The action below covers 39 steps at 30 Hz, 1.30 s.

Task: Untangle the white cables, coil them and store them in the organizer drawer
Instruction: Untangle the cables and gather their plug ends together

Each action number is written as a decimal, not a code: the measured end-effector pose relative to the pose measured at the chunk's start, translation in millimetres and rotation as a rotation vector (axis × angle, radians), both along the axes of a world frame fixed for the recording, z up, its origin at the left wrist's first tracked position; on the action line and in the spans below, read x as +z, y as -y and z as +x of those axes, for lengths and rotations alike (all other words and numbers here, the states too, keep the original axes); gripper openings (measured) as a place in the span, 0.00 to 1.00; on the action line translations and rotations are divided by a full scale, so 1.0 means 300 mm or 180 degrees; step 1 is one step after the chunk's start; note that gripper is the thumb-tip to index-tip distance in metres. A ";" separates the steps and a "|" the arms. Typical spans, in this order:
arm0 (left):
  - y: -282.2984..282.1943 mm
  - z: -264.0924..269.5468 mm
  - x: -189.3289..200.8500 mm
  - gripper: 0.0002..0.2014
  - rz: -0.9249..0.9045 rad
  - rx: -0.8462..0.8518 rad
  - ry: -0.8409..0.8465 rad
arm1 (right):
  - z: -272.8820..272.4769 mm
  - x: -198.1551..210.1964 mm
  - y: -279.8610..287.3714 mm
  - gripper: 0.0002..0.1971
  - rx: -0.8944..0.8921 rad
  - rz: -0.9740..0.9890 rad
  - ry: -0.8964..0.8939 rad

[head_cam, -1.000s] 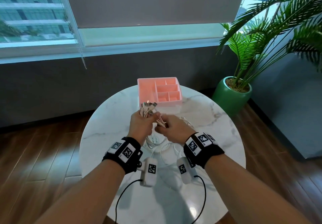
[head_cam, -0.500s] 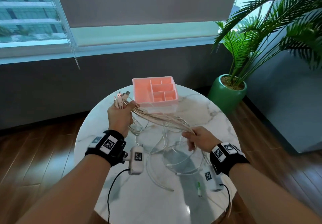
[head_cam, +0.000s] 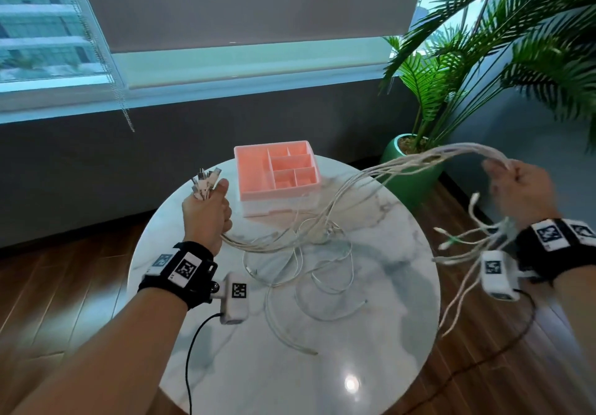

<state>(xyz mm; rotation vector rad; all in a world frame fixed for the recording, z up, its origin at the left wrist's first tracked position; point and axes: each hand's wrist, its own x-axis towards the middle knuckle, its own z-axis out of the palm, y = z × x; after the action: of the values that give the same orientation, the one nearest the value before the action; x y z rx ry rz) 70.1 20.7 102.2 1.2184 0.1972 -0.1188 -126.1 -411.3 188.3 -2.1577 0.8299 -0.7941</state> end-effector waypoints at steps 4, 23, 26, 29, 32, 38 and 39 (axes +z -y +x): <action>-0.005 0.005 0.009 0.16 -0.0200 0.0035 -0.0024 | -0.134 -0.086 0.155 0.16 0.0140 -0.0583 -0.1378; 0.067 -0.052 -0.011 0.19 -0.0435 -0.0101 -0.0463 | -0.183 -0.691 0.046 0.21 0.0004 0.0637 -0.3160; 0.084 -0.052 -0.009 0.19 -0.0487 -0.0070 -0.0482 | -0.039 -0.591 -0.063 0.31 0.0573 0.0161 -0.2882; 0.114 -0.059 -0.004 0.19 -0.0495 -0.0075 -0.0486 | 0.117 -0.471 -0.268 0.39 0.1566 0.0005 -0.1830; 0.153 -0.074 0.001 0.18 -0.0576 -0.0058 -0.0489 | 0.232 -0.355 -0.567 0.49 0.2699 0.0041 -0.1183; 0.138 -0.057 0.029 0.16 -0.0759 0.0100 -0.0471 | 0.307 -0.467 -0.853 0.15 0.3094 -0.0657 -0.1845; 0.116 -0.045 0.028 0.16 -0.0739 0.0161 -0.0467 | 0.299 -0.508 -0.823 0.18 0.3008 -0.0662 -0.1911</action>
<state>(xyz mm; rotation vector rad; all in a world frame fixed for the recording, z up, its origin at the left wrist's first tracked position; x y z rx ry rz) 56.6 -14.0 110.5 0.9733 0.3329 -0.1824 -36.2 -164.4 35.7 -2.6164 -0.0962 0.2722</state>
